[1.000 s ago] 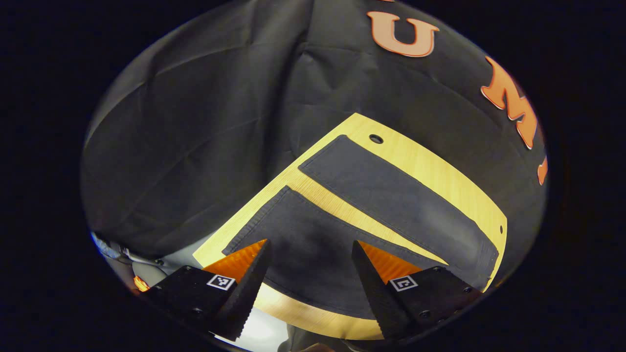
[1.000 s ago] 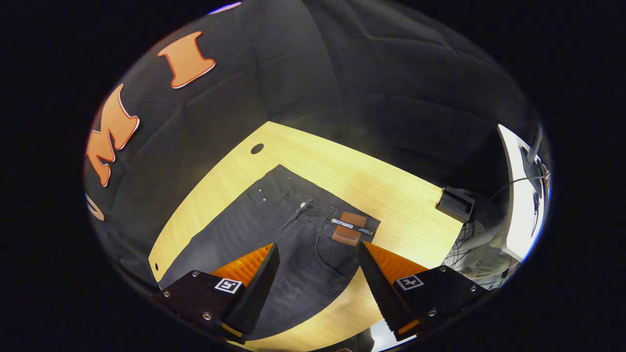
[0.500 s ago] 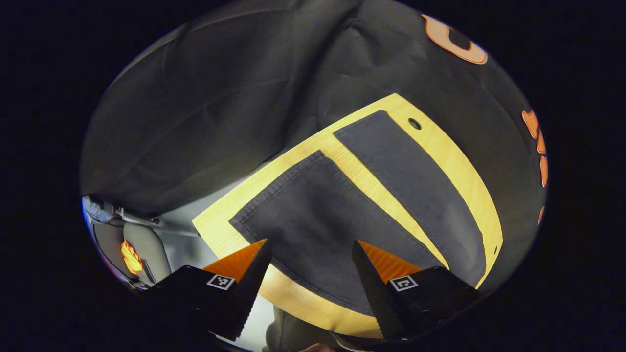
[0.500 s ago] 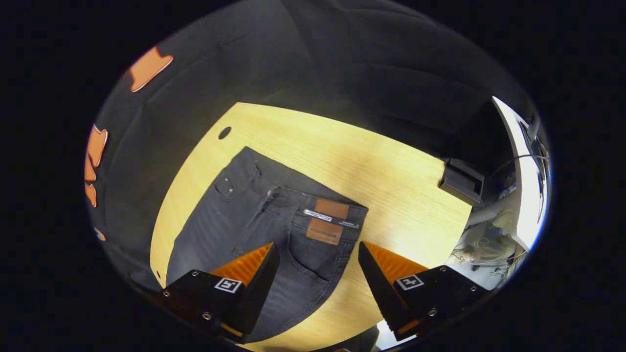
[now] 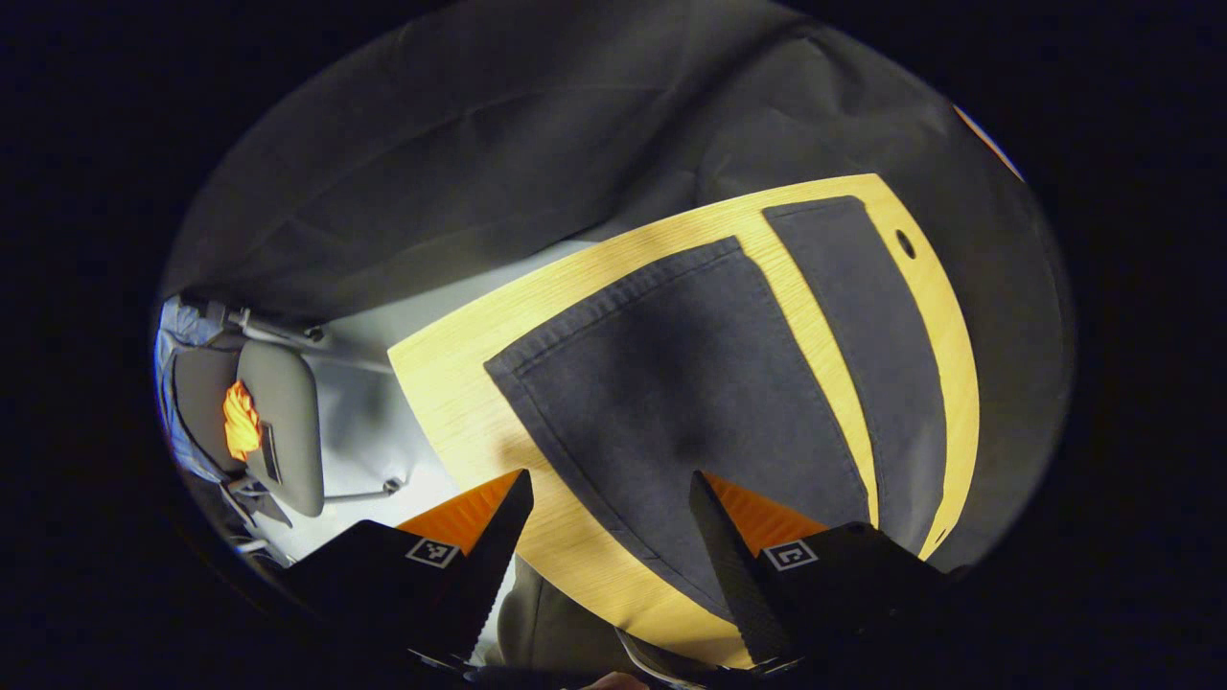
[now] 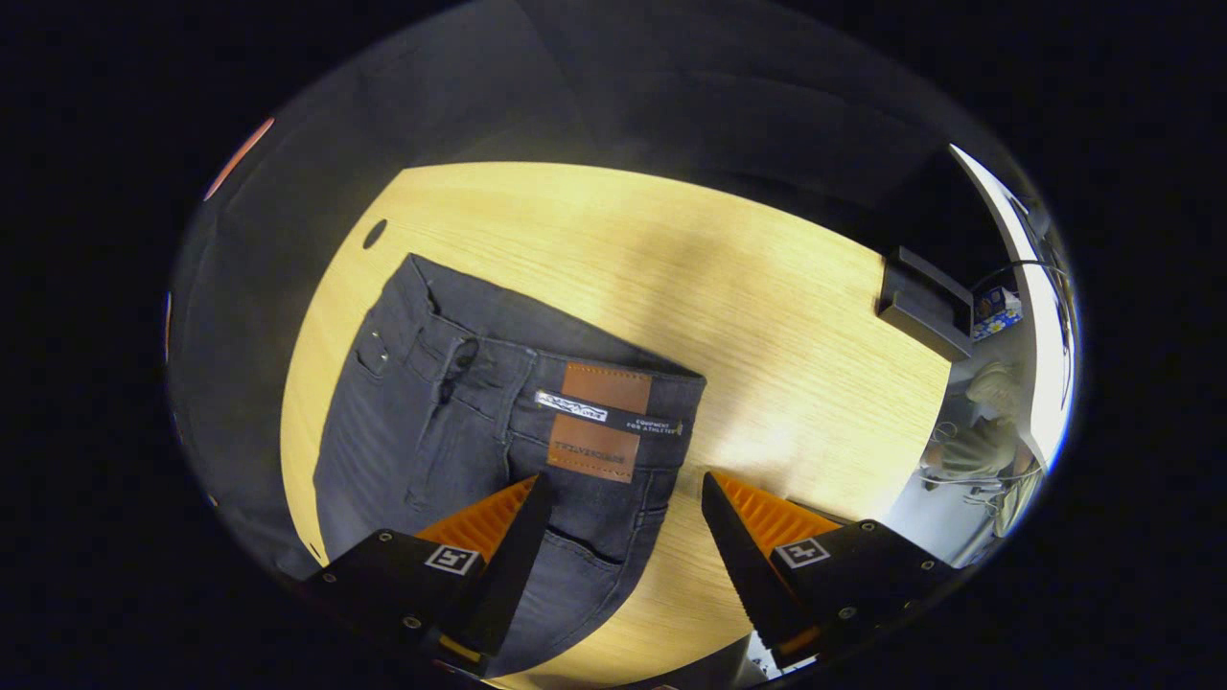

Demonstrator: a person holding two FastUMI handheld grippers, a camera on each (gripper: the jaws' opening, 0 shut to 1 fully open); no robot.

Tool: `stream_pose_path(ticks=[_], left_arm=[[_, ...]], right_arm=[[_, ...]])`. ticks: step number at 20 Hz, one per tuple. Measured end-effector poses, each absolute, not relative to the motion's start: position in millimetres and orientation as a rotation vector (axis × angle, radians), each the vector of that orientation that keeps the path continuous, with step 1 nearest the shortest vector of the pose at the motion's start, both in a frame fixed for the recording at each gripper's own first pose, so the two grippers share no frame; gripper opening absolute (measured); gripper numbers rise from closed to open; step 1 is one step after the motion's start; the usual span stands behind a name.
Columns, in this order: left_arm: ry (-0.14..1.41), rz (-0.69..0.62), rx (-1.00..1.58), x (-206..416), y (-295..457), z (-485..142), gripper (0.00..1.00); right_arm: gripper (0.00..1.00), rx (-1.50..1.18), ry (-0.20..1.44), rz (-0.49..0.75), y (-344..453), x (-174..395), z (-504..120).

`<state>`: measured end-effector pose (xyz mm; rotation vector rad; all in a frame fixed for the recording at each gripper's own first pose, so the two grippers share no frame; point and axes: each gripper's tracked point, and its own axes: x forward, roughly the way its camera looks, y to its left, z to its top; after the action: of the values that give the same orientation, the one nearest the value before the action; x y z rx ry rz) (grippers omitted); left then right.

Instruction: Grasp the waist and the cuffs of the jeans and fold them to make the two legs overlap; first hold the waist and fold one-third of the jeans toward the cuffs, then hold the cuffs and fold the remaining one-third in the same direction to finish folding.

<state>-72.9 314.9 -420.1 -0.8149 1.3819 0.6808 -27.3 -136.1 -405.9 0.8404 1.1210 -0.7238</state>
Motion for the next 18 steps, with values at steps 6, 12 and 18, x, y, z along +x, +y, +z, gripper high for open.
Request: stream_pose_path(ticks=[6, 12, 18], left_arm=[[1.456, 0.791, -0.883, -72.9, 322.7, -426.2, 0.99], [1.478, 0.904, -0.882, -76.2, 335.7, -453.8, 0.96], [1.414, 0.827, -0.752, -47.3, 344.5, -455.5, 0.6]], right_arm=[[0.86, 0.779, 1.172, -0.775, -141.0, -26.0, -409.7], [0.63, 0.794, 1.224, -0.801, -141.2, -23.3, -412.6], [0.27, 0.897, 1.142, -0.753, -131.6, -14.4, -416.0]])
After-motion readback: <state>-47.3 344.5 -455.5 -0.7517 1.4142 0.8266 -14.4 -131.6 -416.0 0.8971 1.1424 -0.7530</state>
